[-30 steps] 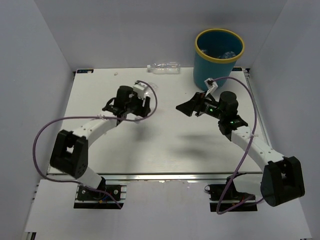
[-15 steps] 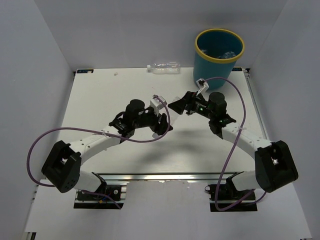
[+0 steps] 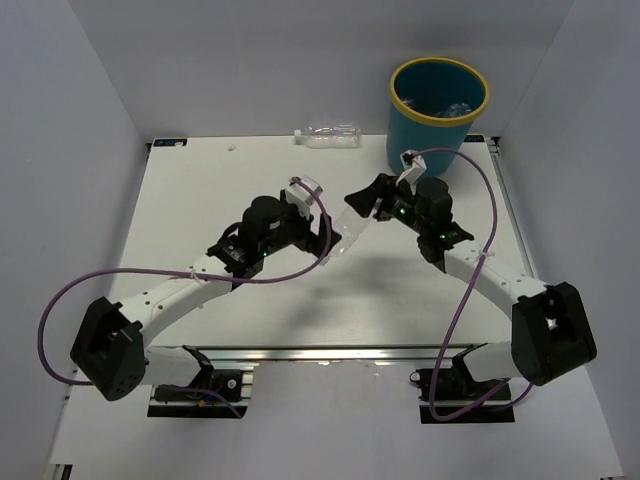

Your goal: Put the plastic bottles in the bin

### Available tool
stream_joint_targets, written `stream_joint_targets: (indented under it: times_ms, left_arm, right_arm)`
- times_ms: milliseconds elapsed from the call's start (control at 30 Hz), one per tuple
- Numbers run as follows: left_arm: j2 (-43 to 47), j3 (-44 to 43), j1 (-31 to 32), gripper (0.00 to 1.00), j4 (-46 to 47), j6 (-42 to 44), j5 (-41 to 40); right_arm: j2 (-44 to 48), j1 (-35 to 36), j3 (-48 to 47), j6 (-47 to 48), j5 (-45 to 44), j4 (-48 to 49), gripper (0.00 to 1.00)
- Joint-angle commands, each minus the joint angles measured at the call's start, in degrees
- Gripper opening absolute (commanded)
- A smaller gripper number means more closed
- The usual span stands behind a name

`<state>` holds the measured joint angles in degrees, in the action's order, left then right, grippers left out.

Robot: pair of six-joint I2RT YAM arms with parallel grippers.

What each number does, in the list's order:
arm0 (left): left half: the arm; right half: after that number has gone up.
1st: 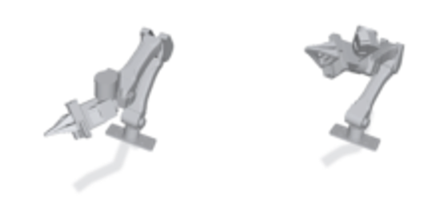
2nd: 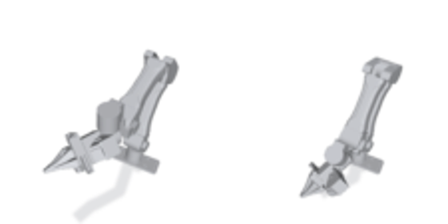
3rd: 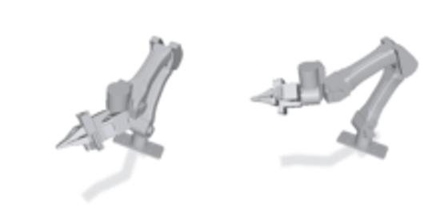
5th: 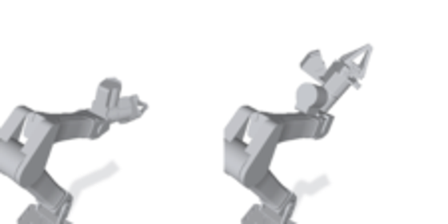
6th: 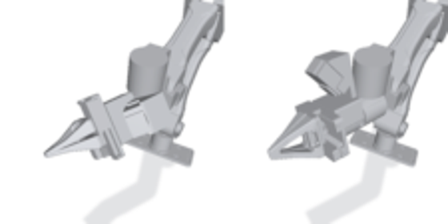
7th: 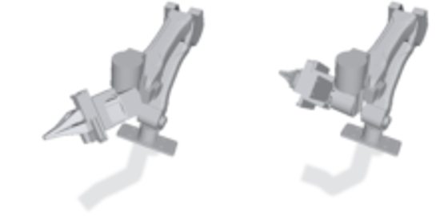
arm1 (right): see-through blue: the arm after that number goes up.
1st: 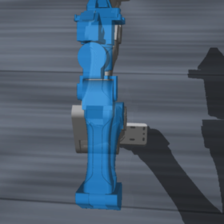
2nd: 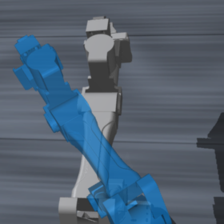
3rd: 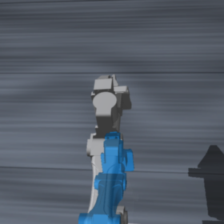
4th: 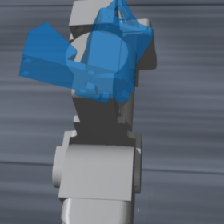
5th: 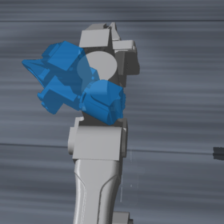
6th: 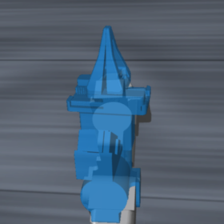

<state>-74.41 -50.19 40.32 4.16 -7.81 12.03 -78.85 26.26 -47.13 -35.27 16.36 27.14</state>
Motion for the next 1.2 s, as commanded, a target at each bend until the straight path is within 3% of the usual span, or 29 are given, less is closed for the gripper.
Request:
stream_joint_targets:
  times_ms: [0, 133, 333, 567, 667, 733, 767, 800, 833, 933, 1100, 1167]
  left_arm:
    - [1.2, -5.25, -2.16, 0.98, -3.8, -2.9, -16.4]
    - [-1.43, -8.86, -12.34, 0.98, -9.86, -7.82, -13.19]
    - [-2.84, -7.64, -30.53, 0.98, -12.85, -15.64, -9.06]
    - [-6.62, -8.25, -35.57, 0.98, -14.45, -15.39, -11.15]
    - [-7.33, -8.69, -35.74, 0.98, -14.36, -14.42, -10.71]
    - [-7.33, -8.87, -35.74, 0.98, -14.53, -13.72, -11.15]
    - [-7.15, -8.87, -35.92, 0.98, -14.45, -13.72, -11.15]
    - [-7.24, -8.87, -35.92, 0.98, -14.36, -13.63, -11.24]
    - [-7.15, -8.87, -35.92, 0.98, -14.36, -13.28, -12.02]
    - [-6.89, -8.43, -36.1, 0.98, -13.57, -13.11, -13.26]
    - [-7.5, -8.51, -36.18, 0.98, -12.16, -14.42, -12.3]
    - [-8.03, -8.78, -36.18, 0.98, -12.16, -14.42, -12.12]
  right_arm:
    - [3.35, -2.34, -8.29, 6.34, -11.58, -5.59, 0.22]
    - [0.38, -6.57, -20.95, 12.57, -16.26, -8.23, 0.21]
    - [-9.45, -8.77, -44.43, 29.36, -35.58, -9.12, 0.21]
    - [-25.2, -12.37, -59.9, 41.93, -47.47, -2.35, 0.21]
    - [-31.79, -13.69, -64.99, 45.46, -53.0, 1.16, 0.33]
    - [-36.96, -15.45, -69.29, 44.15, -50.13, -1.71, 0.36]
    - [-38.73, -15.8, -76.54, 42.32, -47.93, -9.65, 0.43]
    - [-41.88, -16.24, -80.44, 41.86, -42.43, -13.82, 0.74]
    - [-42.87, -16.24, -83.18, 42.12, -40.11, -16.73, 0.89]
    - [-40.53, -15.89, -82.78, 40.64, -33.78, -18.35, 0.89]
    - [-29.55, -15.72, -69.61, 36.07, -22.98, -15.01, 0.89]
    - [-27.95, -14.84, -69.14, 35.88, -19.19, -16.67, 0.89]
